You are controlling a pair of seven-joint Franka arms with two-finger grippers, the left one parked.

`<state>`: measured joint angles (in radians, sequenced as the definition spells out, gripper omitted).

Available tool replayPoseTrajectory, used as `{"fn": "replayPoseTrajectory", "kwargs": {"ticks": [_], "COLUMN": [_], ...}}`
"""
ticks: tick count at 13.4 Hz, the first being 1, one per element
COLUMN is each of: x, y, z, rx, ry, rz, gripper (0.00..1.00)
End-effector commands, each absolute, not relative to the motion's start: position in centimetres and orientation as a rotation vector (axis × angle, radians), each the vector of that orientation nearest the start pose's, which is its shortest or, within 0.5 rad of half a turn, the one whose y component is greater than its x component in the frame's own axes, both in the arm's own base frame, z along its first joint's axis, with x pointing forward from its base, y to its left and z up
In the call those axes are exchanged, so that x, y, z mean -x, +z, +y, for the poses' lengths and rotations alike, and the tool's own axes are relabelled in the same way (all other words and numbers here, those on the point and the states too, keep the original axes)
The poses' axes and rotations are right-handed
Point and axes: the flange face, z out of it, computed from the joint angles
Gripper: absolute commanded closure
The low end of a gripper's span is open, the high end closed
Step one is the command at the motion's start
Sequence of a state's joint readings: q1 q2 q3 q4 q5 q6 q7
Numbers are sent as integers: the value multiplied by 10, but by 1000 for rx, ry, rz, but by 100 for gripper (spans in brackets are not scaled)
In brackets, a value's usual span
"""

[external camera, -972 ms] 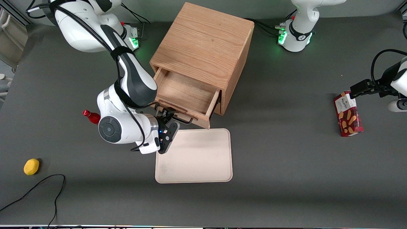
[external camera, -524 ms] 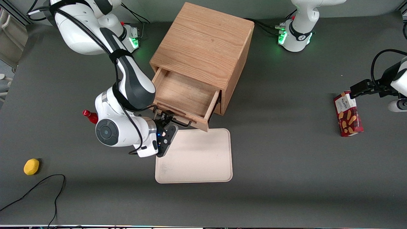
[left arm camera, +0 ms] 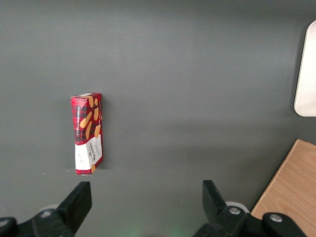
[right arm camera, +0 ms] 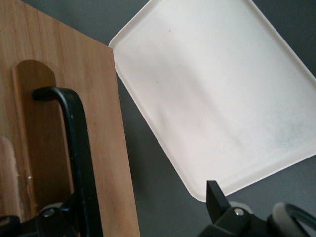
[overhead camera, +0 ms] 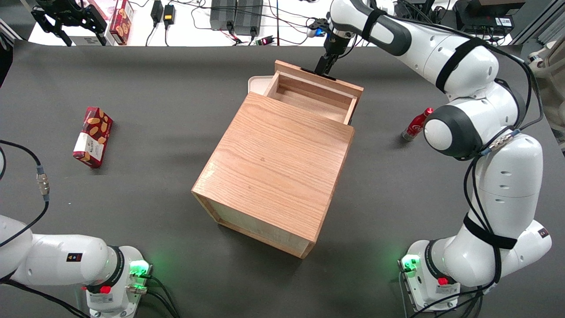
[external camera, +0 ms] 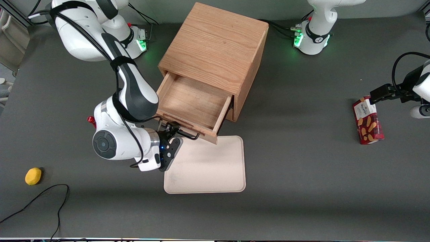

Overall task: Open upper drawer
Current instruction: 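Keep pulling the upper drawer further out with the right gripper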

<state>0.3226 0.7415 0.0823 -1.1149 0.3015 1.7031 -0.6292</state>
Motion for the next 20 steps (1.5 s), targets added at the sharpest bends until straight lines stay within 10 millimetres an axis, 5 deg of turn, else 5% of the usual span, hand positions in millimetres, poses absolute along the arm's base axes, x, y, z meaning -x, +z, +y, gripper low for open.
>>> {"fn": "replayPoseTrajectory", "kwargs": {"ticks": [1,20], "x": [-687,-706], "y": [369,370], "z": [293,265], "rx": [2458,2497], "ry": [125,42], "rz": [-1296,-1236], "gripper": [0,0]}}
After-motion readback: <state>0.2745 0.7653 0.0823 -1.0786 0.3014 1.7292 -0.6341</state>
